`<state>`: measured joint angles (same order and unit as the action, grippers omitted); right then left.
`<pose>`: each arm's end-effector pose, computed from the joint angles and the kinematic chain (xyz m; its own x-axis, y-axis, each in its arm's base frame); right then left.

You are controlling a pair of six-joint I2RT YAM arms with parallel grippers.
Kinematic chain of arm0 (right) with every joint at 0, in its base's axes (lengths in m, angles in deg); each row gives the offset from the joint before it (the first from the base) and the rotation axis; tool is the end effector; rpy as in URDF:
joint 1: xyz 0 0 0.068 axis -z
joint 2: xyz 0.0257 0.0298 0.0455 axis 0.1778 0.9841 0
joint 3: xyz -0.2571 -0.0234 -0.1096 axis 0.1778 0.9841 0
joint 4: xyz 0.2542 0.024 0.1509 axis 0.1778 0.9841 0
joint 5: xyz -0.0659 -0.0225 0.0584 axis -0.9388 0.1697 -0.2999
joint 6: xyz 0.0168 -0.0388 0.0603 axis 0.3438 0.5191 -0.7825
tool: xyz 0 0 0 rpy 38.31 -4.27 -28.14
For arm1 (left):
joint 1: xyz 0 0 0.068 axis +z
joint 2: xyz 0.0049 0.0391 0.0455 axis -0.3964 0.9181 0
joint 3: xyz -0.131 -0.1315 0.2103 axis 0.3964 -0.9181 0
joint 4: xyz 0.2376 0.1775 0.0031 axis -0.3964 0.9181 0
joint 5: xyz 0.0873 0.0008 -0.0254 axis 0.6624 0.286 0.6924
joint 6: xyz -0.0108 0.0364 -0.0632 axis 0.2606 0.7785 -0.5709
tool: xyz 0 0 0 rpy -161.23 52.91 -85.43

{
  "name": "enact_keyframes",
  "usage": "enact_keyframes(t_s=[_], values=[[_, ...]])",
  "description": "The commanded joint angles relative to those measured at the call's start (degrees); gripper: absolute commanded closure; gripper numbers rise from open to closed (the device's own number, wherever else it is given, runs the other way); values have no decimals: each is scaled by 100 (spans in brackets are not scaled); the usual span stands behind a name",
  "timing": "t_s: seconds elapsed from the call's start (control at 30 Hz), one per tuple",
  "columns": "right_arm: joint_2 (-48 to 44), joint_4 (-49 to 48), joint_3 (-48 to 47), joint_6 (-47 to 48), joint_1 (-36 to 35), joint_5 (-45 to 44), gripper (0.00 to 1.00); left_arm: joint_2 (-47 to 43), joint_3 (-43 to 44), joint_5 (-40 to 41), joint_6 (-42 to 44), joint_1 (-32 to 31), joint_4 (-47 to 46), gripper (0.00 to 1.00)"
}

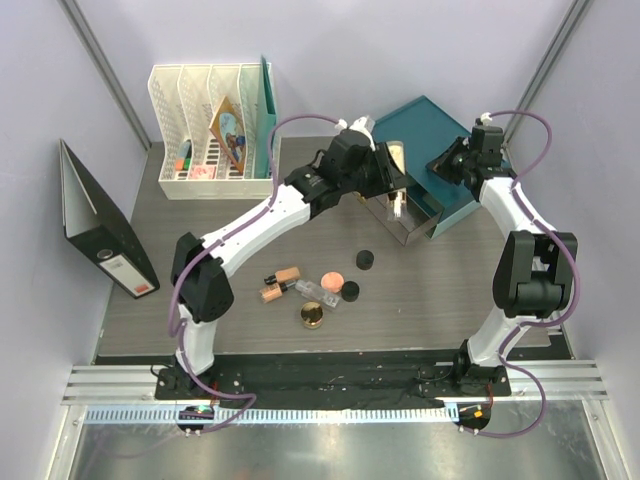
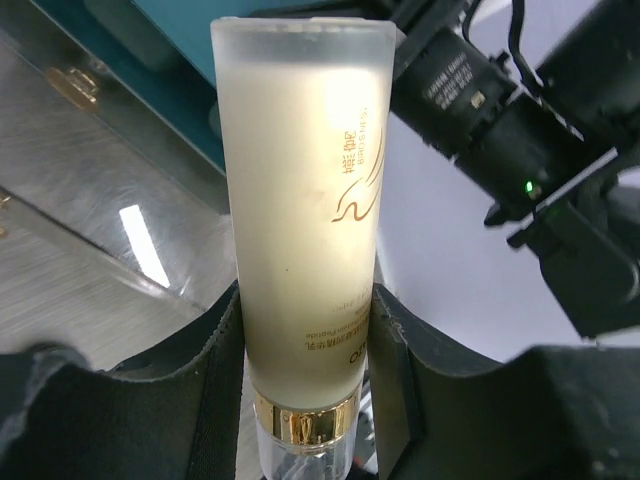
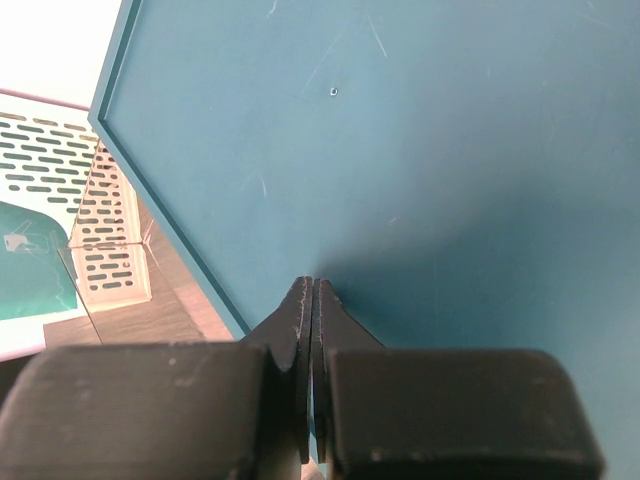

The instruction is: Organize the makeup

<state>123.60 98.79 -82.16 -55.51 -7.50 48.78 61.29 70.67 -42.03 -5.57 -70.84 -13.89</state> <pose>0.4633 -0.0073 0.2595 -0.5363 0.5632 -0.6286 0.1698 0.8016 0.5733 0.3552 -0.3942 0.3630 -0.7771 -0.3111 -0.5472 0.2776 0.6108 -0.7415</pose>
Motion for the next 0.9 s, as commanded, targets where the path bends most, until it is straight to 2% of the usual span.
enact_keyframes(t_s=[0.0,0.13,0.23,0.43,0.87], values=[[63,934,314,185,-28,-123,99,264,149,108,-899,-24,-1089,100],[80,917,349,177,-28,-106,99,642,501,249,-1143,-15,-1062,100],[80,916,349,177,-28,-106,99,818,474,346,-1373,-15,-1465,100],[89,908,358,150,-28,-71,99,1179,791,618,-1277,-7,-1528,100],[142,881,375,150,-28,-35,99,1328,493,724,-1373,-7,-1502,100]])
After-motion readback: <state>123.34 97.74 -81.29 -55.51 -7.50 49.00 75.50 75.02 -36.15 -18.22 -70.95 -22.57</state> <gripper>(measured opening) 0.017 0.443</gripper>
